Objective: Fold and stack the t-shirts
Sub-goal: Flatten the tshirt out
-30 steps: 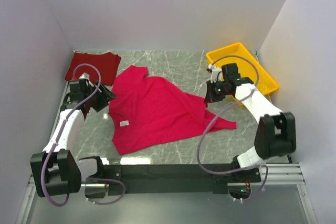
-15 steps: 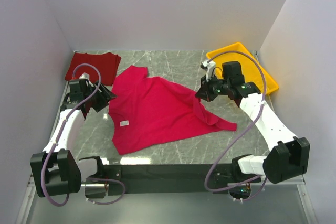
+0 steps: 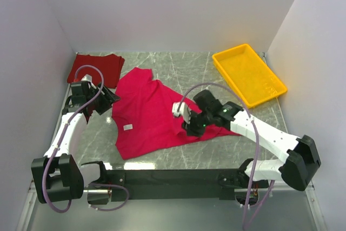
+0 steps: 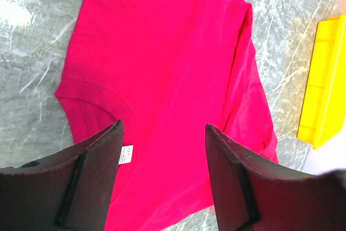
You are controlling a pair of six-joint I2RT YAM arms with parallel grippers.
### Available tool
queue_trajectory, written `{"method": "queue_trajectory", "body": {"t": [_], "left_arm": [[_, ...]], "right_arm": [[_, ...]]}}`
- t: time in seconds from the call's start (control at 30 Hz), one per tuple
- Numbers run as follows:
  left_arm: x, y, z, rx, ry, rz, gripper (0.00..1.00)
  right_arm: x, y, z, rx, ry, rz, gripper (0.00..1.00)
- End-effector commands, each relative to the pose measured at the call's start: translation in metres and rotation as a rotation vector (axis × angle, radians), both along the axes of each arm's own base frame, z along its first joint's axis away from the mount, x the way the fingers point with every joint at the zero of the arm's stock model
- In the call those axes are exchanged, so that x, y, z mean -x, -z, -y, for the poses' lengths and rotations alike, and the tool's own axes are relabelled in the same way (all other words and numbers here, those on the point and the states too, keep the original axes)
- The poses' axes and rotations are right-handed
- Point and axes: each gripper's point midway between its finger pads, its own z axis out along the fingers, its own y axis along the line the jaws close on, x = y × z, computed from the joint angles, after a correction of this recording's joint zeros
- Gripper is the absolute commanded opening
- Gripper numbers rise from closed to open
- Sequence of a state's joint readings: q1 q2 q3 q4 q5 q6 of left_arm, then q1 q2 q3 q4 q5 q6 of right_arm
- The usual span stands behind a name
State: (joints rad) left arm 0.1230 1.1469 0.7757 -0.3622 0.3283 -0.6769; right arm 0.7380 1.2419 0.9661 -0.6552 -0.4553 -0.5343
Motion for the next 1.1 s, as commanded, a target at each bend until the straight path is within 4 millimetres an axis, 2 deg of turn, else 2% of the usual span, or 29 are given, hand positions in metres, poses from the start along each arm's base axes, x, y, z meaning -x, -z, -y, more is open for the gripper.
{"method": "queue_trajectory", "body": {"t": [0.0,0.07,0.1,0.2,0.23,0.33,0.43,0.6,0.73,0.87,1.07], "left_arm": [[-0.007,-0.015,0.001,0.008,0.008,0.051,0.67],[-0.007,-0.016,0.000,0.001,0.009,0.053,0.67],[-0.007,-0.015,0.000,-0.001,0.007,0.055,0.67],[-0.006,-0.014,0.001,0.006,0.009,0.053,0.67],[-0.007,-0.014,0.001,0.010,0.010,0.054,0.67],[-0.007,-0.015,0.002,0.016,0.010,0.058,0.67],[-0.007,-0.015,0.002,0.014,0.010,0.055,0.67],[-0.003,-0.015,0.002,0.018,0.005,0.057,0.67],[0.003,-0.014,0.002,0.018,-0.005,0.062,0.67],[0.008,-0.008,0.002,0.017,-0.006,0.048,0.67],[0.008,-0.009,0.002,0.015,-0.005,0.051,0.67]], "right_arm": [[0.010,0.010,0.000,0.023,-0.024,-0.023,0.45],[-0.002,0.001,0.003,0.006,0.053,0.003,0.51],[-0.020,-0.008,0.008,-0.026,0.125,0.020,0.55],[-0.044,-0.012,0.020,-0.061,0.275,-0.078,0.57],[-0.046,0.002,0.020,-0.037,0.301,-0.148,0.57],[-0.041,0.023,0.011,-0.034,0.364,-0.324,0.59],[-0.029,0.032,-0.010,-0.047,0.358,-0.428,0.59],[-0.034,0.062,-0.026,0.028,0.388,-0.551,0.60],[-0.040,0.074,-0.033,0.033,0.406,-0.588,0.60],[-0.036,0.081,-0.043,0.048,0.385,-0.637,0.59],[-0.027,0.089,-0.052,0.075,0.359,-0.658,0.56]]}}
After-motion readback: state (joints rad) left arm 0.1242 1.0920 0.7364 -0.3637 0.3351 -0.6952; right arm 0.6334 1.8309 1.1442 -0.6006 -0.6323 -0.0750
